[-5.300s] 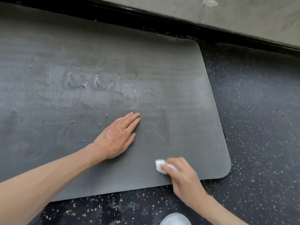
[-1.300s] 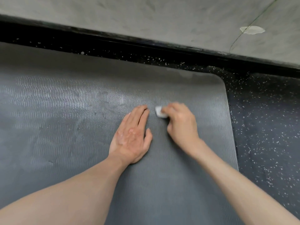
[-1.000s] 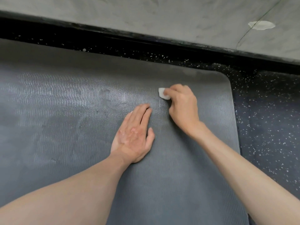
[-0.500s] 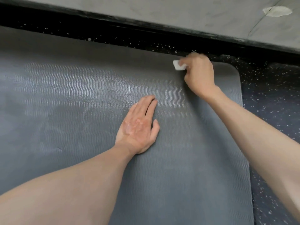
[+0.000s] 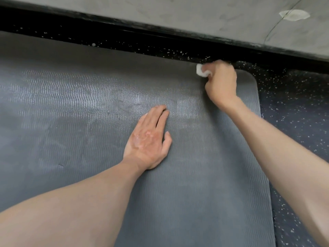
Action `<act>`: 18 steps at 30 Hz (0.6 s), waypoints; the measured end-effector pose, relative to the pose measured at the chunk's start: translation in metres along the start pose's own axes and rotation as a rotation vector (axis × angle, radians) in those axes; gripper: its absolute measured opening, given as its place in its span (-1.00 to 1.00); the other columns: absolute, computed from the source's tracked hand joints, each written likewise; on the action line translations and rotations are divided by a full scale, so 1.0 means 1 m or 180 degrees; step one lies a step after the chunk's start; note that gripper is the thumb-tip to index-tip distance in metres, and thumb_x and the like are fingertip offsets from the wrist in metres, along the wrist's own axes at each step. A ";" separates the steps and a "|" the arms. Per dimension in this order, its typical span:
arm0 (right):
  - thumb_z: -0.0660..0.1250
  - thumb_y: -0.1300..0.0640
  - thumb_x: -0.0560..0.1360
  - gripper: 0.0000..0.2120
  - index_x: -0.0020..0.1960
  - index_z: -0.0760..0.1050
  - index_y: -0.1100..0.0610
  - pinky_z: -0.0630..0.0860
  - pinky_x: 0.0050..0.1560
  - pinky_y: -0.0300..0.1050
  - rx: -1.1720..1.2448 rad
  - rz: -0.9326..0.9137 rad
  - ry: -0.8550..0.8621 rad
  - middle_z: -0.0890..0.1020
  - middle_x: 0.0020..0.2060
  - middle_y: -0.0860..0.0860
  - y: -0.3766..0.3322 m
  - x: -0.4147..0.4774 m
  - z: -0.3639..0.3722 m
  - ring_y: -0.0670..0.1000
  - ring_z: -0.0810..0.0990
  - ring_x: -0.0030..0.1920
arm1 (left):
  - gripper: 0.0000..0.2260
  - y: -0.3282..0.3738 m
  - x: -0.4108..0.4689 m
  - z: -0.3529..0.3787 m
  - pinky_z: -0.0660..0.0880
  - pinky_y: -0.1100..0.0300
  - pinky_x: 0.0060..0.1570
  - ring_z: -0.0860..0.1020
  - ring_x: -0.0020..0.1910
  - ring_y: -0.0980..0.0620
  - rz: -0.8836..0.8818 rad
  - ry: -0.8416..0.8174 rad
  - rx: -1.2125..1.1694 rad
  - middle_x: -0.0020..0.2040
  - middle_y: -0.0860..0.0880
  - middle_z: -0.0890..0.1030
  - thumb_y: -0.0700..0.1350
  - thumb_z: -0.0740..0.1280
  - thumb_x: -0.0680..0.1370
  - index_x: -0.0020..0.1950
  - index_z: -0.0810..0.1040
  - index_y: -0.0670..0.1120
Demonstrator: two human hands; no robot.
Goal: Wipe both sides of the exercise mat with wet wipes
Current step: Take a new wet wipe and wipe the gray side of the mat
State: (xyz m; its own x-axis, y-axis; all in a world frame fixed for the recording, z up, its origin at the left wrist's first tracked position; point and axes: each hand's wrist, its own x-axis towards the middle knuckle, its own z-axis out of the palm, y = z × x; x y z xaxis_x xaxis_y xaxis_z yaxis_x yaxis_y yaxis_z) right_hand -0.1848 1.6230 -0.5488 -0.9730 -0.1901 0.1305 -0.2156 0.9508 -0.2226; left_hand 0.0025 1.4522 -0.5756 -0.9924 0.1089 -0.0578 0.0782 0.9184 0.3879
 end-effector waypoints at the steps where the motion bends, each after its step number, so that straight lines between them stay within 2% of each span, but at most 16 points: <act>1: 0.21 0.44 0.34 -0.56 0.07 0.65 0.12 0.40 -0.11 -0.06 0.0069 -0.0210 0.0005 0.64 0.01 0.13 0.001 -0.016 0.001 0.26 0.57 -0.01 | -0.46 0.000 0.000 0.000 0.15 0.00 0.51 0.17 0.52 -0.03 -0.0008 -0.0009 -0.0006 0.52 -0.09 0.25 0.03 0.05 0.58 0.51 0.25 -0.19; 3: 0.21 0.46 0.30 -0.60 0.00 0.65 0.16 0.39 -0.15 -0.05 0.0169 -0.0559 -0.0038 0.65 -0.05 0.13 0.006 -0.035 -0.001 0.27 0.56 -0.10 | -0.46 0.000 -0.001 0.000 0.16 -0.01 0.50 0.17 0.52 -0.03 -0.0005 -0.0019 -0.0003 0.51 -0.09 0.25 0.03 0.04 0.58 0.51 0.25 -0.19; 4: 0.21 0.46 0.30 -0.59 0.01 0.65 0.15 0.40 -0.14 -0.04 0.0114 -0.0582 -0.0073 0.64 -0.05 0.13 0.008 -0.030 -0.003 0.28 0.57 -0.08 | -0.46 0.000 -0.001 0.000 0.15 0.00 0.51 0.17 0.52 -0.03 0.0004 -0.0034 -0.0001 0.52 -0.09 0.24 0.03 0.04 0.58 0.51 0.25 -0.19; 8: 0.20 0.43 0.37 -0.54 0.12 0.62 0.09 0.29 -0.11 -0.13 -0.0201 -0.0120 -0.0268 0.61 0.06 0.13 0.006 0.003 -0.002 0.25 0.54 0.07 | -0.47 -0.001 -0.001 0.000 0.14 -0.01 0.51 0.16 0.52 -0.03 -0.0009 -0.0011 -0.0008 0.52 -0.08 0.23 0.02 0.05 0.59 0.51 0.24 -0.19; 11: 0.23 0.45 0.32 -0.59 0.03 0.64 0.12 0.27 -0.18 -0.12 -0.0054 -0.0247 -0.0178 0.61 -0.06 0.13 0.000 -0.030 -0.006 0.27 0.55 -0.06 | -0.47 0.000 0.000 0.000 0.18 -0.02 0.49 0.20 0.51 -0.05 0.0015 0.0047 -0.0038 0.50 -0.10 0.27 0.02 0.06 0.58 0.49 0.28 -0.20; 14: 0.27 0.51 0.26 -0.63 -0.07 0.63 0.19 0.41 -0.24 -0.05 0.0134 -0.0599 -0.0055 0.64 -0.12 0.12 0.008 -0.088 -0.009 0.24 0.54 -0.20 | -0.47 -0.001 -0.001 0.000 0.18 -0.03 0.49 0.19 0.51 -0.04 0.0004 0.0021 -0.0056 0.50 -0.10 0.27 0.02 0.04 0.58 0.50 0.27 -0.20; 16: 0.25 0.52 0.25 -0.62 -0.07 0.63 0.20 0.43 -0.25 -0.03 0.0101 -0.0645 -0.0080 0.64 -0.12 0.12 0.009 -0.085 -0.009 0.24 0.53 -0.19 | -0.47 0.000 -0.001 0.000 0.17 -0.02 0.50 0.18 0.51 -0.04 0.0014 0.0017 -0.0064 0.51 -0.09 0.26 0.02 0.05 0.58 0.50 0.27 -0.20; 18: 0.22 0.51 0.26 -0.59 -0.04 0.63 0.19 0.36 -0.21 -0.06 -0.0004 -0.0454 -0.0155 0.63 -0.09 0.13 0.005 -0.062 -0.006 0.26 0.53 -0.15 | -0.48 0.000 -0.002 0.000 0.16 0.00 0.50 0.18 0.50 -0.03 0.0017 0.0043 -0.0073 0.50 -0.10 0.27 0.01 0.07 0.58 0.50 0.28 -0.20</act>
State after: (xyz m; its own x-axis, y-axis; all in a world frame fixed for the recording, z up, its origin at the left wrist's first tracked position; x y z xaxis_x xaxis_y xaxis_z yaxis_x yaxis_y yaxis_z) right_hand -0.1249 1.6405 -0.5523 -0.9354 -0.3349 0.1137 -0.3519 0.9136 -0.2039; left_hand 0.0044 1.4522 -0.5760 -0.9931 0.1085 -0.0433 0.0815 0.9088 0.4093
